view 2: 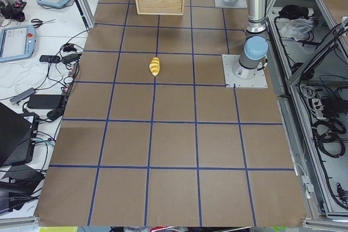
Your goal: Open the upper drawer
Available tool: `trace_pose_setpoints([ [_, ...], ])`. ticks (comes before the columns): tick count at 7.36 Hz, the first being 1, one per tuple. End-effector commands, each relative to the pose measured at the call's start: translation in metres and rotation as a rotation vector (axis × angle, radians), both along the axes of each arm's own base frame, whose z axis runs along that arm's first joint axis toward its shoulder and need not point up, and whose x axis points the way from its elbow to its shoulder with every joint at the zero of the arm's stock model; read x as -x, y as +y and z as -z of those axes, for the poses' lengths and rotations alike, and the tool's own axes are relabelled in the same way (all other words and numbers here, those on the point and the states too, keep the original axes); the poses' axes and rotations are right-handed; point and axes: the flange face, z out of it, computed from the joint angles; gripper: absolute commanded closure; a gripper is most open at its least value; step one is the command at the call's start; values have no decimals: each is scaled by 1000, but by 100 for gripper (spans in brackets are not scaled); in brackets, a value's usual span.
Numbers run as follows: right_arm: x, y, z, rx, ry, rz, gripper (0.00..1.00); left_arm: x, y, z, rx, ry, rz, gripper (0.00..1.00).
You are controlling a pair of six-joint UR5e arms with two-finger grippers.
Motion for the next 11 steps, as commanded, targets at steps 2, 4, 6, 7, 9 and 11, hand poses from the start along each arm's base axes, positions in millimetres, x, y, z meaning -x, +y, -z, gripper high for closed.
trace_pose_setpoints([
  [2, 1, 0, 0, 0, 0, 2, 0, -9, -2, 1, 62, -94, 37, 0],
  [4, 0, 0, 0, 0, 0, -2, 0, -13, 2, -10, 75, -94, 37, 0],
  [6, 0, 0, 0, 0, 0, 0, 0, -19, 7, 4, 64, -144, 52, 0],
  [7, 0, 0, 0, 0, 0, -1, 0, -22, 9, 12, 58, -150, 49, 0],
  [9, 0, 0, 0, 0, 0, -1, 0, -27, 8, 12, 55, -151, 45, 0],
  [11, 1, 0, 0, 0, 0, 2, 0, -54, -1, 2, 49, -146, 18, 0],
])
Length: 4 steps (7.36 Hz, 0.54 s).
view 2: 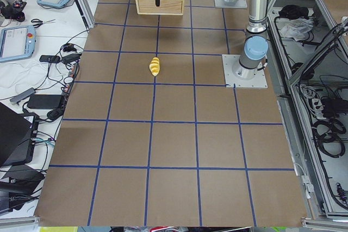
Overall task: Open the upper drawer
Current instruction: 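Pull the drawer handle with the left gripper away from the cabinet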
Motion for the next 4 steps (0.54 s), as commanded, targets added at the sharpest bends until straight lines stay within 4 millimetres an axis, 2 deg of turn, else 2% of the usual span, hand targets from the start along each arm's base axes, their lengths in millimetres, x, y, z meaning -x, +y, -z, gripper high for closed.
trace_pose_setpoints([
  [1, -1, 0, 0, 0, 0, 0, 0, -18, -4, -8, 0, 1, 4, 0],
  [4, -1, 0, 0, 0, 0, -1, 0, -25, -5, -12, -1, 2, -5, 0],
])
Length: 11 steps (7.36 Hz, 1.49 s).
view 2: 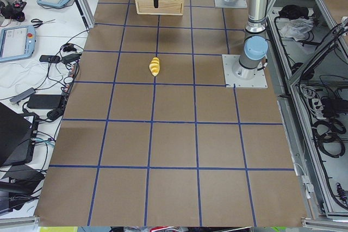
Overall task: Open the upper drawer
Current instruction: 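Pull the drawer handle with the left gripper away from the cabinet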
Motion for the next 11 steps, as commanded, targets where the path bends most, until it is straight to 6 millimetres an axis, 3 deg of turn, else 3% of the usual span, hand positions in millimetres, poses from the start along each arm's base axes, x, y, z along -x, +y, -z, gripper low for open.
trace_pose_setpoints([
  [1, 0, 0, 0, 0, 0, 0, 0, -5, -2, -1, 0, 0, -6, 0],
  [4, 0, 0, 0, 0, 0, 0, 0, -37, -8, -5, -27, -14, 15, 0],
  [11, 0, 0, 0, 0, 0, 0, 0, -93, -16, -17, -59, -26, -31, 0],
])
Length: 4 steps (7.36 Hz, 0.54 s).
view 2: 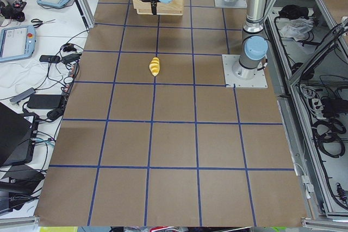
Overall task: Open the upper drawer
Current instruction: 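Pull the drawer handle with the left gripper away from the cabinet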
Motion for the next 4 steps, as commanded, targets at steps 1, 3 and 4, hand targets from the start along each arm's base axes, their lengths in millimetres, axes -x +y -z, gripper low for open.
trace_pose_setpoints([
  [1, 0, 0, 0, 0, 0, -1, 0, -14, 1, -6, -9, -2, -16, 0],
  [3, 1, 0, 1, -1, 0, 2, 0, -27, 0, -9, -22, -4, -33, 0],
  [4, 0, 0, 0, 0, 0, 0, 0, -29, 0, -7, -26, -6, -36, 0],
])
